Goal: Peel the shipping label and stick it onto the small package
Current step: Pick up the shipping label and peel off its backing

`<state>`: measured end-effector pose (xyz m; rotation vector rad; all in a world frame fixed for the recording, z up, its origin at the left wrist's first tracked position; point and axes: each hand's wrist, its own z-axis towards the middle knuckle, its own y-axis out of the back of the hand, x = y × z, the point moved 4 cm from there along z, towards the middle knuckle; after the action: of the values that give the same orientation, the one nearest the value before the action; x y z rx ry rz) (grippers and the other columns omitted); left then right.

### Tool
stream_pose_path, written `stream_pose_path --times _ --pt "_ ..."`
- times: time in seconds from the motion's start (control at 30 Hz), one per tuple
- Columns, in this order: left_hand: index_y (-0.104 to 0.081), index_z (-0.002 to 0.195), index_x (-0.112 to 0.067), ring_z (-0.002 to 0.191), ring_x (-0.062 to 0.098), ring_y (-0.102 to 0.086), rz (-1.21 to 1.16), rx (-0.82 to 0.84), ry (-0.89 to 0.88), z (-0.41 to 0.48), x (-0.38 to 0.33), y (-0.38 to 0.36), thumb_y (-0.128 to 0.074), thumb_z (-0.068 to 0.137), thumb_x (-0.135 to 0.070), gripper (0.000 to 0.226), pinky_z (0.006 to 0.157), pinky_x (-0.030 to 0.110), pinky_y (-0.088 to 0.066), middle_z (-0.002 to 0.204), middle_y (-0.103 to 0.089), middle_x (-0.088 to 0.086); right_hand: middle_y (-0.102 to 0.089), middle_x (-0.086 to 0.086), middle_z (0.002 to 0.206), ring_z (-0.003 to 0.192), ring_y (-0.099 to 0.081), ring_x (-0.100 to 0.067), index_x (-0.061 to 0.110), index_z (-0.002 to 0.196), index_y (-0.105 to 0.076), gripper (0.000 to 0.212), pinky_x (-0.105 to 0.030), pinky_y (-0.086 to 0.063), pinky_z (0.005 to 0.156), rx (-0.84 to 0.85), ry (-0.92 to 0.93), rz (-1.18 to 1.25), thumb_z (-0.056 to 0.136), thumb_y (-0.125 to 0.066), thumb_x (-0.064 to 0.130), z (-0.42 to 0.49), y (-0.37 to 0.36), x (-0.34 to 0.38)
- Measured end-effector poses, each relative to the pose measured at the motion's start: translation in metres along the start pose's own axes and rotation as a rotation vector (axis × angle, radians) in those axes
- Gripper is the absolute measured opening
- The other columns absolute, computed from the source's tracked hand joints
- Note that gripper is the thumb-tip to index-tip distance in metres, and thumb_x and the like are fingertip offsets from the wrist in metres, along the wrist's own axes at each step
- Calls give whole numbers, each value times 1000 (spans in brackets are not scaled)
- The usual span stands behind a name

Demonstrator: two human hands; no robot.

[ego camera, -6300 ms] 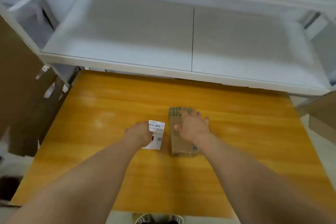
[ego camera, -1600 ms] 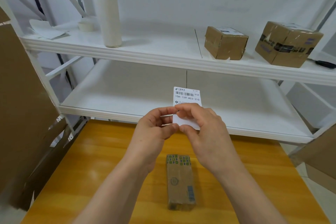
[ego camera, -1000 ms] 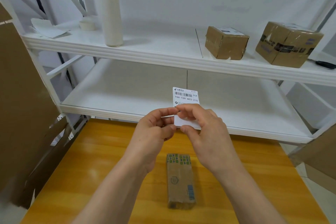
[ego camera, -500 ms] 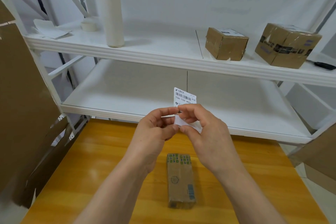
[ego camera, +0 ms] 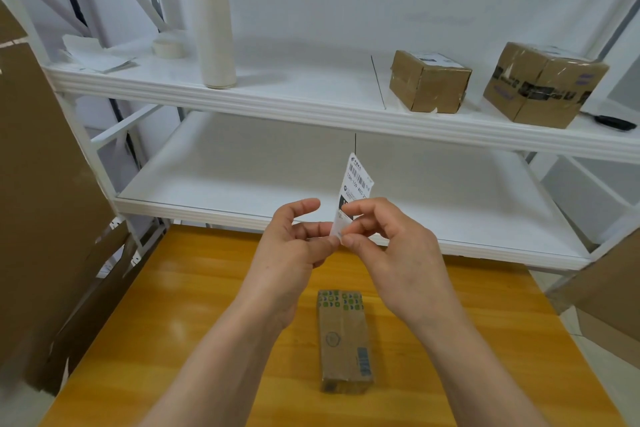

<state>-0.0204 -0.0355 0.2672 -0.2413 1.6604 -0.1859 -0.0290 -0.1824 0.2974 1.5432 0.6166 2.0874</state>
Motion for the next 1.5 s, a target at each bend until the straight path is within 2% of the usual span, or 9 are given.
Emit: stream_pose_path --times 0.17,0.27,0.43,0.57,0.73,1.13,1.33,1.4,1.5 --pt "-61 120 -23 75 9 -67 8 -9 4 -2 0 0 -70 87 -4 39 75 30 -50 86 -72 1 -70 20 86 93 -62 9 41 113 -63 26 -12 -46 75 -34 -11 71 91 -68 28 -2 -2 0" --pt "-61 119 -22 87 19 -67 -27 16 47 -2 3 -1 -73 86 -7 39 80 35 -51 95 -72 6 -70 22 86 90 -64 5 40 112 -63 24 -17 -50 77 -53 -13 93 91 -68 30 -2 0 0" --pt "-65 115 -12 101 22 -71 27 74 139 -4 11 -5 -77 83 -19 35 81 36 -51 108 -74 10 -71 14 86 85 -66 3 40 110 -63 25 -9 -49 71 -65 -11 89 92 -68 23 -2 0 -1" --pt "-67 107 -3 98 17 -73 33 83 146 -5 11 -6 -68 90 -18 23 82 36 -48 97 -78 4 -72 13 87 87 -66 2 39 109 -64 25 -9 -49 72 -65 -25 121 89 -72 25 -3 1 0" --pt "-65 92 -9 83 15 -72 -5 48 128 -5 8 -5 -63 93 -11 3 73 31 -49 80 -73 5 -70 14 88 88 -65 1 38 107 -66 23 -11 -49 72 -86 -42 158 91 -68 21 -3 4 0" --pt "-68 96 -12 79 19 -69 -90 -70 87 -7 6 -5 -66 92 -10 5 73 32 -53 84 -75 7 -71 19 98 91 -64 3 35 101 -72 11 -17 -49 75 -70 -62 92 95 -63 37 -6 5 -1" --pt "-65 107 -11 79 17 -72 -104 -92 68 -7 5 -5 -65 92 -7 15 73 31 -54 92 -76 10 -74 19 92 90 -67 1 34 99 -73 26 -27 -56 80 -18 -90 105 84 -66 55 -7 2 -2" --pt "-63 108 -13 78 17 -72 -108 -107 59 -6 4 -6 -64 92 -6 17 73 31 -54 95 -76 11 -74 19 92 90 -68 2 33 103 -74 25 -29 -57 81 -17 -104 88 85 -69 51 -7 2 -5" --pt "-59 109 -17 77 18 -69 -105 -113 53 -6 5 -7 -64 93 -6 19 72 32 -56 87 -74 10 -73 20 90 86 -67 3 31 104 -74 19 -19 -53 74 -31 -107 66 89 -68 42 -6 3 -7"
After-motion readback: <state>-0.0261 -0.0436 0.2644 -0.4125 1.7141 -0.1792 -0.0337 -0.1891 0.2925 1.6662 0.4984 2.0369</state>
